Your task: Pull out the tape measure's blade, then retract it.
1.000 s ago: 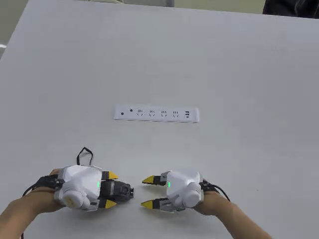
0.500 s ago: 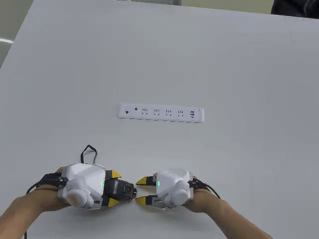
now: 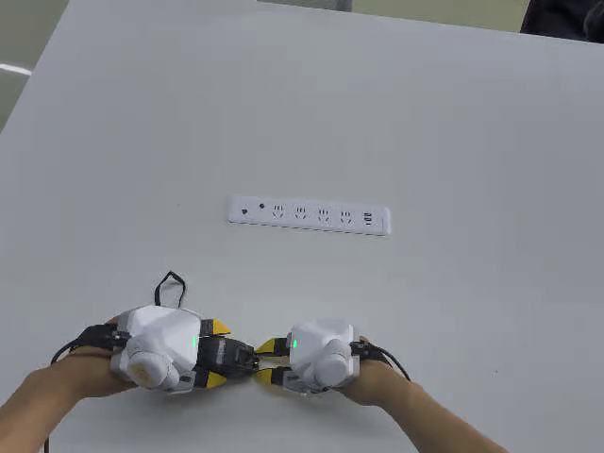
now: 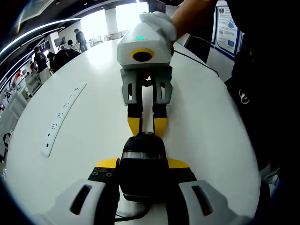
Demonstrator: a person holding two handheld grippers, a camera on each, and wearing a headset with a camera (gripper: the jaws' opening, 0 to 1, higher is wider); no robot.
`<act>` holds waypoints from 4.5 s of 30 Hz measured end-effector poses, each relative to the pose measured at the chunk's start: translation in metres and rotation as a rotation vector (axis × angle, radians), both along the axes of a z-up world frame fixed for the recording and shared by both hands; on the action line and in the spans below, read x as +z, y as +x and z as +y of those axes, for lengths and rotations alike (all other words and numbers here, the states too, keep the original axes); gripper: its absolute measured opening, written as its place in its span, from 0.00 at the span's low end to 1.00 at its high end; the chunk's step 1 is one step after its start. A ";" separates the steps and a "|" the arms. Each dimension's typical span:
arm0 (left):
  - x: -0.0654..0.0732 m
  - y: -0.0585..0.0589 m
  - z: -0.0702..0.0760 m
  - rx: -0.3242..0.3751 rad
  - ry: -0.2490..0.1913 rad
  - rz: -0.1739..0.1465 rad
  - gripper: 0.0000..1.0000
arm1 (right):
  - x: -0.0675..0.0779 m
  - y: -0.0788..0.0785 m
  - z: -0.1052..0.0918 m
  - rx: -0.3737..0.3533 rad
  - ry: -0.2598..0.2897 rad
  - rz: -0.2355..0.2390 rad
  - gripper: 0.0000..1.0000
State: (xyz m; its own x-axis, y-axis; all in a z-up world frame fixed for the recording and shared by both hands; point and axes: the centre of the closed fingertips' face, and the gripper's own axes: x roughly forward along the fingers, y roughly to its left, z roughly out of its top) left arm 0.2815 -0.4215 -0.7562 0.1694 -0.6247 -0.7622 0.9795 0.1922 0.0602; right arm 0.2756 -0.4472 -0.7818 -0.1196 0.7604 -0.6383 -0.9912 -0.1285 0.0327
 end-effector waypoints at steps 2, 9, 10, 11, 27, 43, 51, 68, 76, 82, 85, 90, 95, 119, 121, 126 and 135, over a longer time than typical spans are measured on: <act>0.002 0.000 -0.001 0.000 0.000 0.000 0.32 | 0.000 0.000 0.000 -0.002 0.003 0.004 0.13; -0.001 0.000 0.000 0.001 0.001 0.000 0.32 | 0.001 0.000 0.000 -0.004 -0.003 0.016 0.11; -0.002 0.000 0.000 0.000 0.001 0.000 0.32 | 0.000 0.000 0.000 -0.003 -0.007 0.018 0.11; -0.002 0.000 0.000 -0.002 0.003 -0.001 0.32 | 0.000 0.000 0.000 -0.003 -0.009 0.020 0.10; 0.001 0.000 0.001 -0.001 0.012 -0.001 0.32 | 0.002 -0.001 -0.001 0.012 -0.017 0.023 0.10; 0.003 0.000 0.000 0.006 0.017 0.003 0.32 | 0.004 0.002 -0.016 0.026 -0.028 0.009 0.10; 0.001 0.001 0.002 0.011 0.022 0.003 0.32 | 0.005 0.004 -0.024 0.024 -0.031 0.008 0.10; 0.001 0.000 0.001 0.011 0.030 0.002 0.32 | 0.007 0.007 -0.054 0.008 -0.045 0.006 0.10; 0.002 0.000 0.000 0.012 0.035 -0.001 0.32 | 0.009 0.009 -0.072 0.002 -0.052 0.000 0.10; -0.001 0.000 0.002 0.013 0.037 0.000 0.32 | 0.010 0.011 -0.086 -0.003 -0.056 0.005 0.10; 0.000 0.000 0.001 0.012 0.039 0.001 0.32 | 0.010 0.012 -0.094 -0.008 -0.060 0.009 0.10; 0.001 0.000 0.000 0.011 0.043 0.002 0.32 | 0.009 0.013 -0.108 -0.017 -0.066 0.018 0.10; 0.000 0.000 0.001 0.011 0.045 0.003 0.32 | 0.010 0.013 -0.120 -0.022 -0.074 0.018 0.10; 0.002 -0.002 -0.003 0.009 0.060 0.004 0.32 | 0.008 0.019 -0.179 -0.060 -0.110 0.015 0.10; 0.002 -0.001 -0.004 0.009 0.060 0.005 0.32 | 0.008 0.019 -0.185 -0.067 -0.114 0.016 0.10; 0.001 -0.001 -0.006 0.007 0.061 0.009 0.32 | 0.005 0.021 -0.202 -0.074 -0.135 0.009 0.10; 0.002 -0.001 -0.006 0.005 0.060 0.012 0.33 | 0.005 0.022 -0.218 -0.090 -0.150 0.013 0.10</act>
